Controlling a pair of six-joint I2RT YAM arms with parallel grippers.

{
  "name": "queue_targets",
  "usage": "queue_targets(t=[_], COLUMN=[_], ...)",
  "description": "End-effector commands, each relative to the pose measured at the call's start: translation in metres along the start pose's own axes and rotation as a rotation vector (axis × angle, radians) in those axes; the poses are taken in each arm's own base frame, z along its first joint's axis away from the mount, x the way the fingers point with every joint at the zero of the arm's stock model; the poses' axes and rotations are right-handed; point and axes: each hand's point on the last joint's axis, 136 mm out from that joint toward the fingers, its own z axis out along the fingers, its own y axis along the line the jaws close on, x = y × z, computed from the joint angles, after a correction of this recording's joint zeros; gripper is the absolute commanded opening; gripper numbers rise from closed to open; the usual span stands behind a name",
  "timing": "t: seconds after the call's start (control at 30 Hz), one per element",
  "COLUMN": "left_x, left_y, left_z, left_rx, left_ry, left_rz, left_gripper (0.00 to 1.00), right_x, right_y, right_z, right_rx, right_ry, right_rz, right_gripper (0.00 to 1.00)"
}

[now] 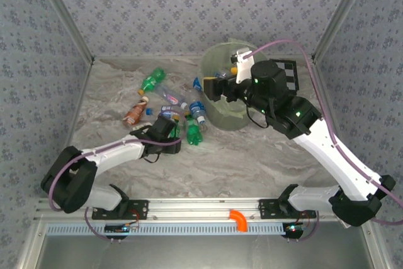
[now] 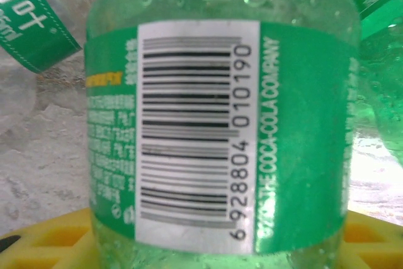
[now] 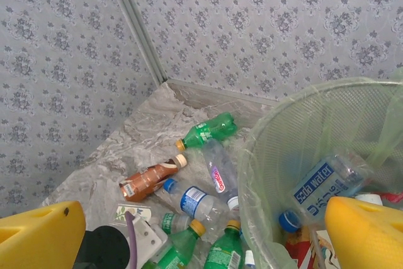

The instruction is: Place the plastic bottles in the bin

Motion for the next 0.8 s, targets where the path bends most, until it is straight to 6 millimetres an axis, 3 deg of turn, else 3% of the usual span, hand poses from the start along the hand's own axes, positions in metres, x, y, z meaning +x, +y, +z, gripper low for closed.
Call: queue_targets(t=[0.0, 0.2, 0.33, 0.47, 0.67, 0.77], left_x=[-0.001, -0.017, -0.036, -0.054, -0.072, -0.076], left_y=[0.003, -0.006, -0.015, -0.027, -0.045, -0.052], left_z=[-0.010, -0.038, -0.071, -0.116, -0.178, -0.198], left_rx=[0.004, 0.067, 0.149, 0.259, 0.397, 0.444], left_ry=[-0.030, -0.100, -0.211, -0.334, -0.459, -0.503], left_rz=[-0.017, -0.037, -0.059, -0.036, 0.027, 0.053], left_gripper=[0.51, 0.49, 0.48, 0.48, 0.48, 0.48], right_x=[-0.002, 0.003, 0.010, 0.005, 0.009, 0.016], right_y=[0.000, 0.006, 0.021, 0.021, 0.044, 0.059], right_z=[0.002, 0.008, 0.007, 0.008, 0.018, 0.031], right_rx=[0.007, -0.027, -0.143, -0.212, -0.343, -0.393], right_ry=[-0.014, 0.011, 0.044, 0.021, 0.044, 0.093], right_rz=[0.027, 0.063, 0.084, 0.153, 0.205, 0.221], right_gripper=[1.00, 1.00, 1.00, 1.00, 0.80, 0.70])
